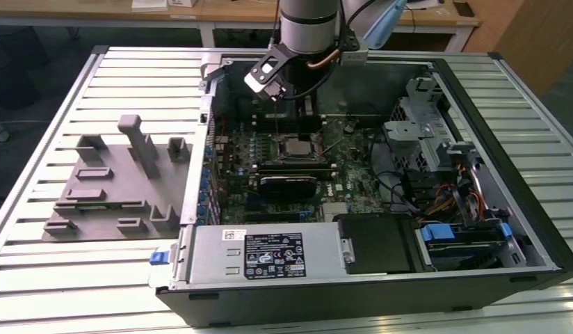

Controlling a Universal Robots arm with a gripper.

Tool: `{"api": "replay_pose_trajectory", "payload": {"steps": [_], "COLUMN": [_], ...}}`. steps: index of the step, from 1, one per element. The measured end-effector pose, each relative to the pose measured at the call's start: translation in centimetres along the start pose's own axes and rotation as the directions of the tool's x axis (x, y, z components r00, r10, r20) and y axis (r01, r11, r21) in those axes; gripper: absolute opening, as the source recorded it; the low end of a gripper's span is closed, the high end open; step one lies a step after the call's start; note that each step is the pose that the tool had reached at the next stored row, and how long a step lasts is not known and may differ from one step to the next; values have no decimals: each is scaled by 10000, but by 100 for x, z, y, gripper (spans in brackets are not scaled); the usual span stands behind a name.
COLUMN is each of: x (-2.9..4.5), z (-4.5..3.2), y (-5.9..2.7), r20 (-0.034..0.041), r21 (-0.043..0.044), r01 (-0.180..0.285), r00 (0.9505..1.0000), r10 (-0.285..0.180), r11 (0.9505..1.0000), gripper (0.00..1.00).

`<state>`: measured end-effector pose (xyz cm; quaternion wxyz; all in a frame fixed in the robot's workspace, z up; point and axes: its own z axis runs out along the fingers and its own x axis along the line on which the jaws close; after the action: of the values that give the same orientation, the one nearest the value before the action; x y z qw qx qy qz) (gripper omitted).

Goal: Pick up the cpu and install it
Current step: 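Place the cpu into insertion slot, then close the cpu cover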

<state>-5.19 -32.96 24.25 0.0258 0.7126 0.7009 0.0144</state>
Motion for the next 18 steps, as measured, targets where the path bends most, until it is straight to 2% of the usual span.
{"api": "replay_pose_trajectory", "payload": {"steps": [3, 6, 9, 11, 18], "x": [0, 0, 0, 0, 0], "z": [0, 0, 0, 0, 0], "y": [0, 0, 0, 0, 0], "r20": [1, 1, 1, 2, 4], "r21": [0, 0, 0, 0, 0], "r01": [0, 0, 1, 0, 0], "r00": [10000, 10000, 10000, 10000, 10000], "r10": [0, 0, -1, 0, 0], "r11": [10000, 10000, 10000, 10000, 10000], "gripper": [48, 30, 24, 13, 11]}}
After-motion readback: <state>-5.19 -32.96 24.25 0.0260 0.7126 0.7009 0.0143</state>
